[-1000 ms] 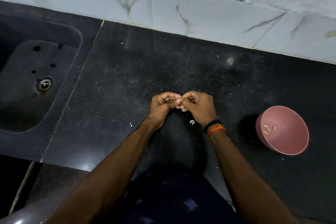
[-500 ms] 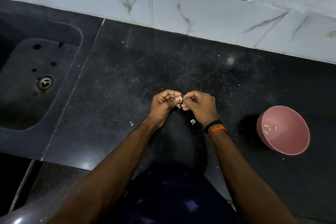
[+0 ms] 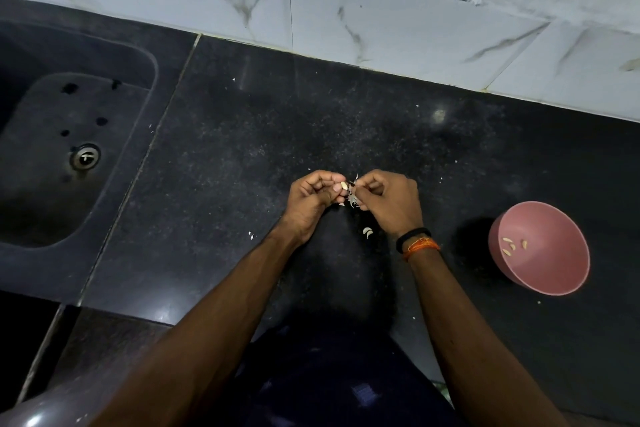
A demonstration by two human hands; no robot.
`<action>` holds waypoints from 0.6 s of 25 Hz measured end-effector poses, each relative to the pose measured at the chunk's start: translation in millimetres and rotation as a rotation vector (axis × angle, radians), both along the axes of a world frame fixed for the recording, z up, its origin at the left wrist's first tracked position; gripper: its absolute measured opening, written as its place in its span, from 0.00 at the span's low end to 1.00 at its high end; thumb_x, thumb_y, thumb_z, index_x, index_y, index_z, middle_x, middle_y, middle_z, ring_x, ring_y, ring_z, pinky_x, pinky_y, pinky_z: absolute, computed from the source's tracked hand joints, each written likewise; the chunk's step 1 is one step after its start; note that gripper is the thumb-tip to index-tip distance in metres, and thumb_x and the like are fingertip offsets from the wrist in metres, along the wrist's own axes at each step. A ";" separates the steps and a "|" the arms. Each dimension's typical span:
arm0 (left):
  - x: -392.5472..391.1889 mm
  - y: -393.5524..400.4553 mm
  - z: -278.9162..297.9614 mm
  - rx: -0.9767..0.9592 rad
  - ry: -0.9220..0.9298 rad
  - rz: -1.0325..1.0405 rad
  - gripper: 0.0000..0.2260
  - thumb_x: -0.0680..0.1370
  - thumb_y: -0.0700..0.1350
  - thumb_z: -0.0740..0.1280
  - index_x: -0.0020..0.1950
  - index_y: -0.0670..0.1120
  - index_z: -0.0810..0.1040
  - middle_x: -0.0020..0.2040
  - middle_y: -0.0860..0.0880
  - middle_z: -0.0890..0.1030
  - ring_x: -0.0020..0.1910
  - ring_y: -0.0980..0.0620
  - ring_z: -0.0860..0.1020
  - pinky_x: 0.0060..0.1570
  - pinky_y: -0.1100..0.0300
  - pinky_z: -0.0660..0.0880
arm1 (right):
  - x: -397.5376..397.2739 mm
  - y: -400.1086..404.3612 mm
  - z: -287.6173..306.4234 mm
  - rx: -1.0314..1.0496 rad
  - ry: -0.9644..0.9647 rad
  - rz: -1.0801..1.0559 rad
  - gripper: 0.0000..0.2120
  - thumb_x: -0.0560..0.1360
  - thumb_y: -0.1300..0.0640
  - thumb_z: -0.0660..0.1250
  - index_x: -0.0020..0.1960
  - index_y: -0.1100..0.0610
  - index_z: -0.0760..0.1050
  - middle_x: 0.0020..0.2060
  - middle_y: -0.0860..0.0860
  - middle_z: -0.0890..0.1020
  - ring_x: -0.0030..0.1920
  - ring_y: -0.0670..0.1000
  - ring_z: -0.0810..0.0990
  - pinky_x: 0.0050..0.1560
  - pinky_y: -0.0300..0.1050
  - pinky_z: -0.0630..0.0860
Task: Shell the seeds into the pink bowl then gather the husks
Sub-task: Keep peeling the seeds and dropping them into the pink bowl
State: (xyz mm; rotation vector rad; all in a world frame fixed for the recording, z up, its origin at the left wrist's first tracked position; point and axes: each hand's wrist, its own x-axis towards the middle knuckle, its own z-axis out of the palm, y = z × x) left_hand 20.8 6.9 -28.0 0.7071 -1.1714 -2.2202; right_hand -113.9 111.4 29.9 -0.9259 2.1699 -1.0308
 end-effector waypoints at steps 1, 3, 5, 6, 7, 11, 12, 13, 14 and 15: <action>-0.1 -0.2 0.0 0.000 0.005 0.004 0.08 0.78 0.28 0.66 0.51 0.38 0.81 0.45 0.44 0.84 0.43 0.51 0.81 0.47 0.59 0.80 | 2.3 -0.5 2.0 -0.017 -0.065 -0.010 0.05 0.76 0.64 0.72 0.48 0.55 0.84 0.37 0.49 0.86 0.38 0.47 0.87 0.46 0.53 0.86; -1.0 0.0 -0.3 -0.002 0.015 0.009 0.08 0.78 0.28 0.66 0.51 0.37 0.80 0.45 0.43 0.84 0.43 0.50 0.82 0.47 0.58 0.80 | 6.9 -1.6 4.0 -0.040 -0.146 0.009 0.07 0.76 0.65 0.71 0.52 0.57 0.84 0.40 0.49 0.87 0.41 0.47 0.87 0.47 0.51 0.86; -1.6 1.0 0.3 0.001 0.019 0.016 0.07 0.78 0.28 0.65 0.51 0.37 0.80 0.44 0.43 0.84 0.42 0.50 0.82 0.46 0.58 0.80 | 9.0 -3.3 2.6 -0.051 -0.084 0.038 0.06 0.75 0.62 0.73 0.51 0.55 0.85 0.41 0.47 0.87 0.42 0.45 0.87 0.48 0.49 0.85; -1.5 1.3 0.9 0.004 0.019 0.017 0.08 0.78 0.27 0.65 0.51 0.36 0.80 0.44 0.44 0.84 0.43 0.50 0.82 0.47 0.58 0.80 | 8.7 -4.0 1.7 -0.059 -0.037 0.048 0.05 0.75 0.60 0.74 0.50 0.55 0.85 0.41 0.46 0.87 0.42 0.43 0.86 0.49 0.48 0.85; -1.2 1.6 1.0 0.009 0.017 0.019 0.08 0.78 0.27 0.65 0.52 0.36 0.80 0.45 0.44 0.84 0.44 0.50 0.82 0.47 0.58 0.80 | 8.3 -5.1 0.6 -0.067 0.011 0.052 0.05 0.75 0.60 0.75 0.50 0.55 0.86 0.41 0.45 0.87 0.42 0.42 0.86 0.49 0.47 0.85; -1.3 1.8 2.3 0.054 0.017 0.032 0.08 0.77 0.27 0.66 0.52 0.36 0.80 0.45 0.45 0.86 0.45 0.51 0.84 0.48 0.60 0.81 | 10.4 -6.6 -0.6 -0.107 0.137 0.049 0.06 0.75 0.62 0.74 0.51 0.56 0.86 0.44 0.46 0.87 0.44 0.40 0.85 0.51 0.41 0.83; -1.6 1.3 2.0 0.058 0.021 0.034 0.09 0.77 0.27 0.66 0.51 0.36 0.81 0.44 0.45 0.86 0.45 0.51 0.84 0.48 0.60 0.81 | 11.2 -6.2 -1.5 -0.120 0.152 0.048 0.06 0.75 0.61 0.74 0.51 0.56 0.86 0.44 0.46 0.87 0.44 0.40 0.85 0.51 0.40 0.83; -1.7 1.2 1.8 0.057 0.021 0.036 0.09 0.76 0.27 0.66 0.51 0.37 0.81 0.44 0.45 0.86 0.45 0.51 0.84 0.47 0.60 0.81 | 11.6 -5.7 -2.4 -0.132 0.170 0.047 0.06 0.74 0.61 0.75 0.51 0.56 0.86 0.45 0.47 0.87 0.44 0.40 0.85 0.50 0.40 0.83; -1.7 1.1 1.4 0.054 0.020 0.039 0.09 0.76 0.27 0.66 0.51 0.37 0.82 0.44 0.44 0.86 0.45 0.51 0.83 0.47 0.60 0.81 | 11.3 -5.0 -3.5 -0.143 0.187 0.050 0.06 0.74 0.60 0.75 0.51 0.55 0.87 0.45 0.47 0.87 0.44 0.40 0.85 0.50 0.40 0.83; -1.6 1.4 1.1 0.048 0.018 0.041 0.08 0.76 0.27 0.66 0.51 0.37 0.82 0.44 0.44 0.85 0.45 0.51 0.83 0.47 0.60 0.81 | 10.8 -4.5 -3.8 -0.151 0.200 0.057 0.06 0.75 0.59 0.75 0.51 0.55 0.87 0.45 0.46 0.87 0.44 0.40 0.85 0.49 0.40 0.82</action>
